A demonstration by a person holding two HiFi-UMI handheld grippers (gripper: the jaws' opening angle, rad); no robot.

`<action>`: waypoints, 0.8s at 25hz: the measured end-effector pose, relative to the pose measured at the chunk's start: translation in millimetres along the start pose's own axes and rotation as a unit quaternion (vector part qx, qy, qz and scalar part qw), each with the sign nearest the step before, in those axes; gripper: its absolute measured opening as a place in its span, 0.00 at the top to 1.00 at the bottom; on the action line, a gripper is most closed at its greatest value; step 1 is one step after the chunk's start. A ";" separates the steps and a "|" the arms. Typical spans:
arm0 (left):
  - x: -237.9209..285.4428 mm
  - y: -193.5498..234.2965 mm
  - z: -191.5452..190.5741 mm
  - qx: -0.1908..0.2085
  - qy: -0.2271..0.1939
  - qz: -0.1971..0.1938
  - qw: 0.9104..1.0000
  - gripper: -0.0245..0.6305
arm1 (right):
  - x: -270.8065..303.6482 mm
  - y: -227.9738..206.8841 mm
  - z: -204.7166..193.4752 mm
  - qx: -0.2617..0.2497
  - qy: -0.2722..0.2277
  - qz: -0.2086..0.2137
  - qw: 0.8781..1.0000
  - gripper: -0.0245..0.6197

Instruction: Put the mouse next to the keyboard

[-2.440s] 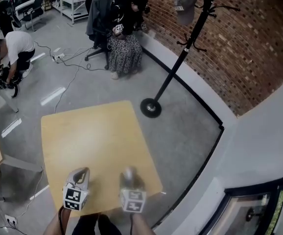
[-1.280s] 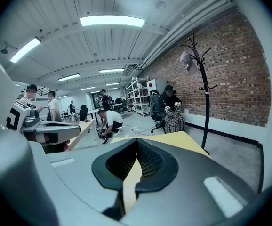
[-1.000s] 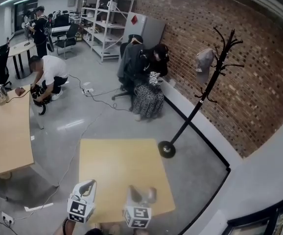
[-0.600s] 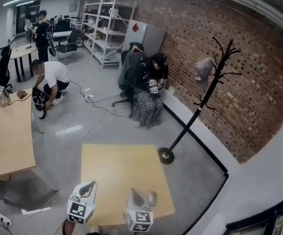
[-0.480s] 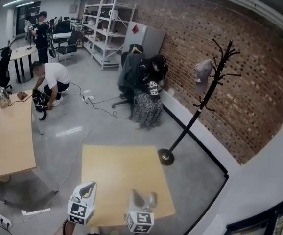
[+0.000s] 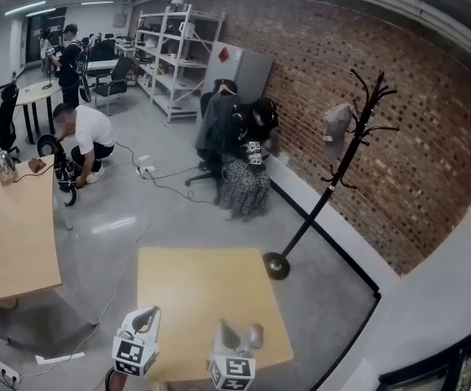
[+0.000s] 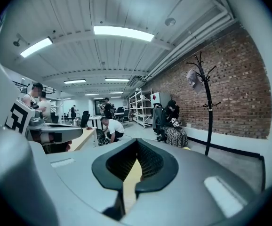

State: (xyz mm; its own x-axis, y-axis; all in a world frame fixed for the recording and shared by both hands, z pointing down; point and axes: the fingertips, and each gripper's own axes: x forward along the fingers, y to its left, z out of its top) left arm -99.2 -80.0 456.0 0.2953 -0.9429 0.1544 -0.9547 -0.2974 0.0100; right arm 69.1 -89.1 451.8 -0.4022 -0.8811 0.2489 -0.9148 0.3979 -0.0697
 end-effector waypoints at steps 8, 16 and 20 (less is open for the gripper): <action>6.2 1.2 5.3 0.004 -0.007 -0.001 1.000 0.96 | 1.9 -4.3 -7.1 0.015 0.004 -0.005 1.000 0.94; 8.1 2.4 4.6 0.006 -0.004 -0.004 1.000 0.96 | 4.2 -3.6 -8.7 0.025 0.006 -0.006 1.000 0.94; 10.4 1.7 4.6 0.005 -0.006 -0.005 1.000 0.96 | 6.0 -5.6 -10.1 0.019 0.007 -0.007 1.000 0.94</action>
State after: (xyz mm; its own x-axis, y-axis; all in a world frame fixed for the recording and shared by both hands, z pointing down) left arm -97.5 -91.0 453.1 0.3055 -0.9414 0.1433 -0.9513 -0.3084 0.0020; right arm 72.1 -94.0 463.4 -0.3890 -0.8828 0.2634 -0.9212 0.3752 -0.1029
